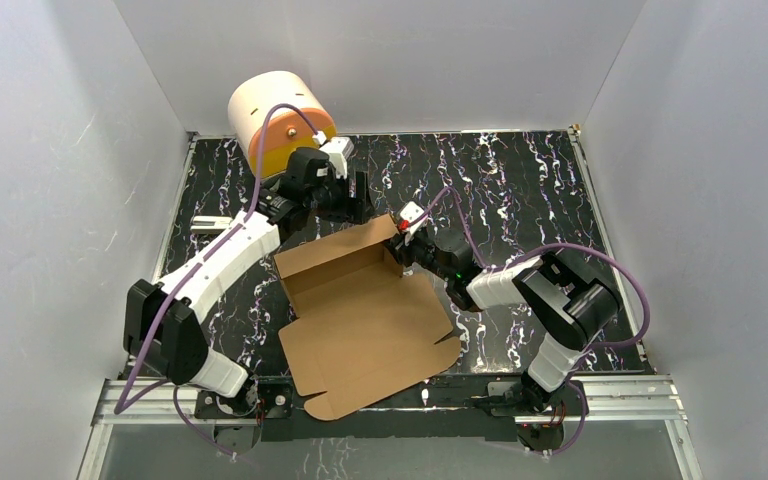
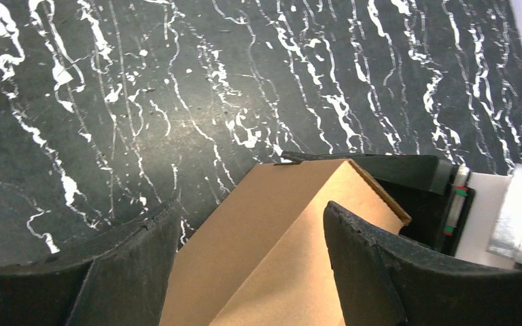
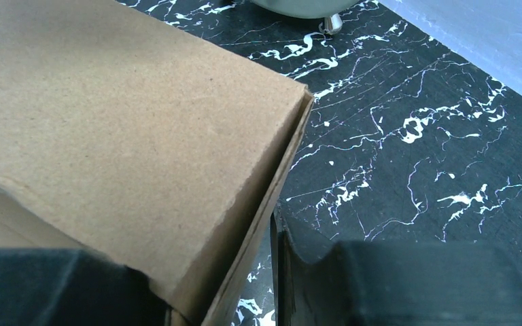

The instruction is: Fold the paper box

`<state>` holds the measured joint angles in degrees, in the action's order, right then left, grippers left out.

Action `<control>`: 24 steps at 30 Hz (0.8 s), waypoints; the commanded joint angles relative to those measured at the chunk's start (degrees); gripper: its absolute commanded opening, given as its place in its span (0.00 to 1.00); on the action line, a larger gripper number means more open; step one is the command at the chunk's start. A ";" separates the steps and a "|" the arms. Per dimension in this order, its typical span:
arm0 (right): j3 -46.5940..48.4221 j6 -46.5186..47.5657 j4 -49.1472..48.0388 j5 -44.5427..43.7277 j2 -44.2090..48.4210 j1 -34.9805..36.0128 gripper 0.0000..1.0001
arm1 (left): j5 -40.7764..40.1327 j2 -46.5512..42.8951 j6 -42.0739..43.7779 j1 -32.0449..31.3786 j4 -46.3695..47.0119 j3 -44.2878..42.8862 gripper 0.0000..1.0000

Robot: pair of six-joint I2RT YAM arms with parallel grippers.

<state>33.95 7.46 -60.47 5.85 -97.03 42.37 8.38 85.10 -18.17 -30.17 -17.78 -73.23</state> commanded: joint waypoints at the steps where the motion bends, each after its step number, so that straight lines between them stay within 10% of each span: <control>1: -1.23 1.30 -1.31 1.99 -0.59 0.06 0.37 | 5.58 -3.25 -0.73 -0.15 4.24 3.50 0.74; 24: -5.82 1.45 -2.66 1.47 4.25 -0.07 0.47 | 5.58 -1.95 -2.48 -0.15 6.05 8.87 0.73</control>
<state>29.58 7.99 -62.98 6.42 -94.91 42.39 15.68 84.05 -21.56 -30.46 -10.24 -65.47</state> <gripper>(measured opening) 0.451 0.733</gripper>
